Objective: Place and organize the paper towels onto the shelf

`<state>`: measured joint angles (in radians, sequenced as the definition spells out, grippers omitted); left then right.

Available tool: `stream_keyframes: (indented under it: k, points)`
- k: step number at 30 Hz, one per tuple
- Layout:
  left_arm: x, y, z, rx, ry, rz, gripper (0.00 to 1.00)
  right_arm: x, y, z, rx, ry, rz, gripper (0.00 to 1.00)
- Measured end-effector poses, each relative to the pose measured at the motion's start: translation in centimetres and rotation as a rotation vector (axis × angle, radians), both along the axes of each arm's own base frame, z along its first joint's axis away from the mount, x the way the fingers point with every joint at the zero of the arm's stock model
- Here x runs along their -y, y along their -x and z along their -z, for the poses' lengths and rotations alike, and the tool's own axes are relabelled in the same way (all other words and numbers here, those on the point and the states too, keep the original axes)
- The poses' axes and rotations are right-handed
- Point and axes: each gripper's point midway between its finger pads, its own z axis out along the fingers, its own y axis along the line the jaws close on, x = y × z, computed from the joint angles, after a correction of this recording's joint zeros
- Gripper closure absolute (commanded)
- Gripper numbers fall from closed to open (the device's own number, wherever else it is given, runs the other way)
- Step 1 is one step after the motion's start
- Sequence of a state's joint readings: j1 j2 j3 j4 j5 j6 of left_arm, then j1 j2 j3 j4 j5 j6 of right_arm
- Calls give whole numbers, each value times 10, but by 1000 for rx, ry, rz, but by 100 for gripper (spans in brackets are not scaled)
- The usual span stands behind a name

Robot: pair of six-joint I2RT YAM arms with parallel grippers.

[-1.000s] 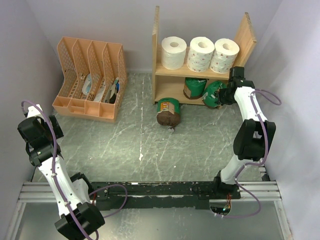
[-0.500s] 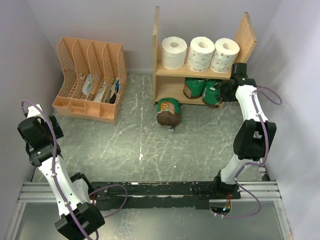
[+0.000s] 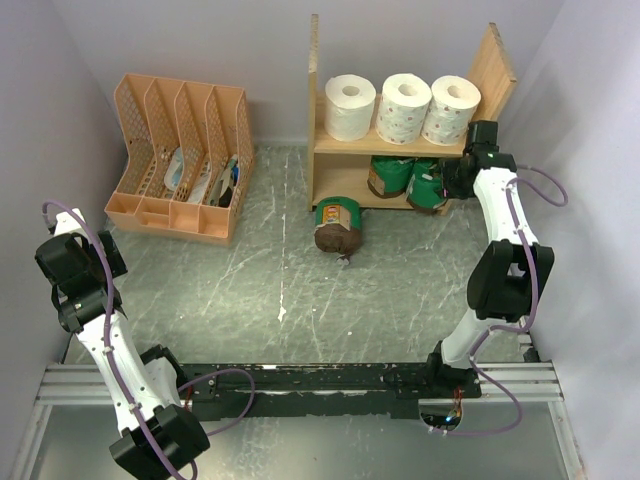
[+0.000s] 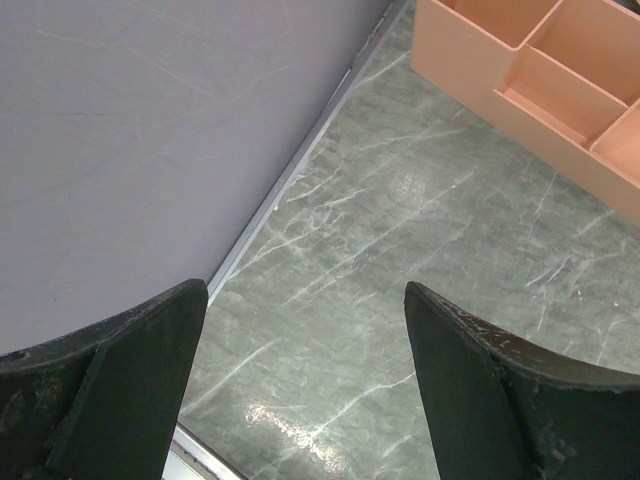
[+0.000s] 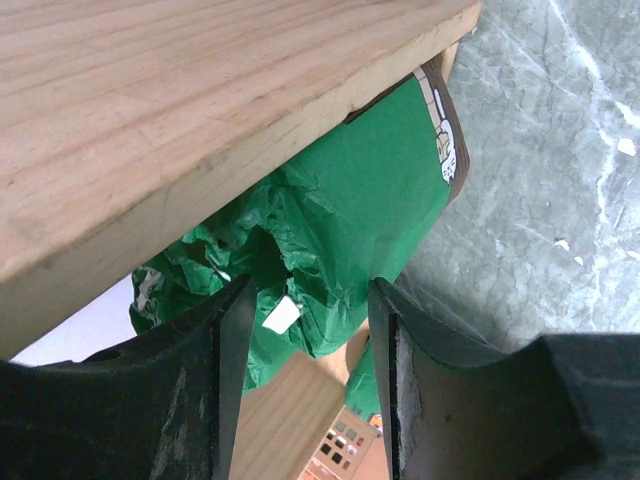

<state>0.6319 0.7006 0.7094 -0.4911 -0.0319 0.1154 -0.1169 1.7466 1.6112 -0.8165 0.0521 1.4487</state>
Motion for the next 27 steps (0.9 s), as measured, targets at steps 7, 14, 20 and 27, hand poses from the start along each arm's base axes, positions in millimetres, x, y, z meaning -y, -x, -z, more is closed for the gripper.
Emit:
stream_keyframes:
  k: [7, 14, 20, 27]
  points:
    - [0, 0, 0, 0, 0, 0, 8, -5, 15, -31, 76, 80, -128, 44]
    - [0, 0, 0, -1, 0, 0, 9, -16, 61, -120, 327, 283, -313, 41]
    - [0, 0, 1, -2, 1, 0, 9, -78, 69, -115, 337, 386, -673, 47]
    - [0, 0, 1, -2, 1, 0, 8, -171, 107, -22, 237, 717, -1282, 27]
